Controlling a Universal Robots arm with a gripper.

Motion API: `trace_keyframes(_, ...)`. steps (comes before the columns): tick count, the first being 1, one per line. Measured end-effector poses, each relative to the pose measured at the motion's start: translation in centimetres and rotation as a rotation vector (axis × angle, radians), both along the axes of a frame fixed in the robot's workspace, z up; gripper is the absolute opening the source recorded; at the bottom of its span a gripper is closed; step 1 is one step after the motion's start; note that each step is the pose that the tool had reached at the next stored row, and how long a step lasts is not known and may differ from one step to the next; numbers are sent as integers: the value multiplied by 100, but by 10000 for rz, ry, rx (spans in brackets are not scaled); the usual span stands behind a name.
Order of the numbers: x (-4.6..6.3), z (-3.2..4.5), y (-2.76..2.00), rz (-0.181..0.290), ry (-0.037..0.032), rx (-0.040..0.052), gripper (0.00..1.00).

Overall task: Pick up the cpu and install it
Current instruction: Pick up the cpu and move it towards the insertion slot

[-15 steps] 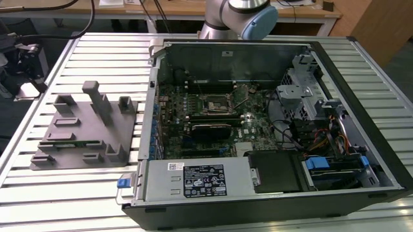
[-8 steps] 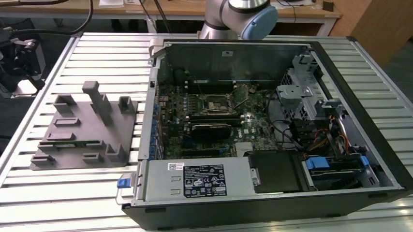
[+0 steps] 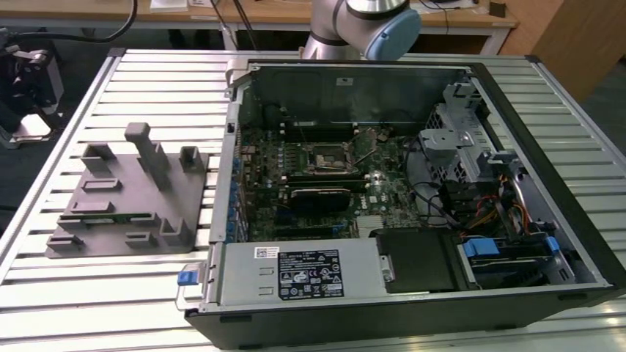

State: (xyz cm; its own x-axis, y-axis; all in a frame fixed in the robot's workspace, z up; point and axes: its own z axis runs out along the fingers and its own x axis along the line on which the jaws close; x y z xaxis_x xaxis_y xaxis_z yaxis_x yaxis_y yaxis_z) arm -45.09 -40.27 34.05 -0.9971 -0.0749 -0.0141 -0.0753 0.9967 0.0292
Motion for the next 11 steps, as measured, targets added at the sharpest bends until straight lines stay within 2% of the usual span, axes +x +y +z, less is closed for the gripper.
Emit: trace_keyframes(11, -7, 244, 18, 0, -24, 0, 53)
